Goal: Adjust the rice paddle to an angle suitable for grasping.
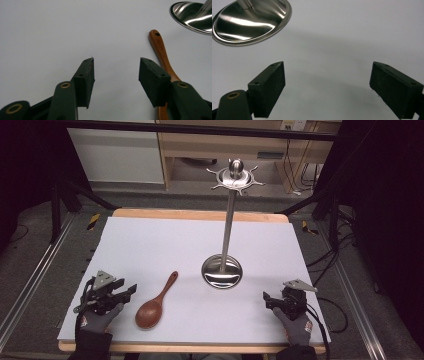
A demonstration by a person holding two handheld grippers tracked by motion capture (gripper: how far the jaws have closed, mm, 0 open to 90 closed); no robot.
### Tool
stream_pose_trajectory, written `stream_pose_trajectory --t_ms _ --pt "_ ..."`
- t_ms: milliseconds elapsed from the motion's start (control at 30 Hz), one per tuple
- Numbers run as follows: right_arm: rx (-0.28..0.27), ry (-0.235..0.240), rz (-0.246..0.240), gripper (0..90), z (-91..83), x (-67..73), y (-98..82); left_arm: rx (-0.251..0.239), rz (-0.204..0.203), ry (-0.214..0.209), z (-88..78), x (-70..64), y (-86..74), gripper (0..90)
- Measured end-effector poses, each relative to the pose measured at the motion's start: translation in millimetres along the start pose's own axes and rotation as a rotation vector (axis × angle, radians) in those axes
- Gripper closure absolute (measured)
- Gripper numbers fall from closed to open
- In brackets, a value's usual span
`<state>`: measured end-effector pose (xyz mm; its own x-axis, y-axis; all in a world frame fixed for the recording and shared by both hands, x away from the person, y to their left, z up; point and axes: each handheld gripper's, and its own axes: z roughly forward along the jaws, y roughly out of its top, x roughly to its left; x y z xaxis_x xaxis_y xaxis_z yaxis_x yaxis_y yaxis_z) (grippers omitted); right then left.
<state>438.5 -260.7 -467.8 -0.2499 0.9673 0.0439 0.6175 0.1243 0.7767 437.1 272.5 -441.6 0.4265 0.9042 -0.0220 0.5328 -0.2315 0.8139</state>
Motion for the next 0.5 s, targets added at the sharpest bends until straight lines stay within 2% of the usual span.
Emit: stream_pose_trajectory --t_ms 167,267,500 --pt "-0.011 0.024 0.012 13.4 -0.1 -0.2 1.0 0.007 0.022 -0.041 0.4 -5.4 10.5 42.6" --pt "0.004 0.007 -0.011 13.4 1.3 1.5 1.0 0.008 0.033 -0.054 -0.3 -7.7 16.5 40.6" --pt "0.006 -0.003 -0.021 13.3 0.0 1.2 1.5 0.029 0.038 -0.078 2.4 -11.0 29.0 38.3"
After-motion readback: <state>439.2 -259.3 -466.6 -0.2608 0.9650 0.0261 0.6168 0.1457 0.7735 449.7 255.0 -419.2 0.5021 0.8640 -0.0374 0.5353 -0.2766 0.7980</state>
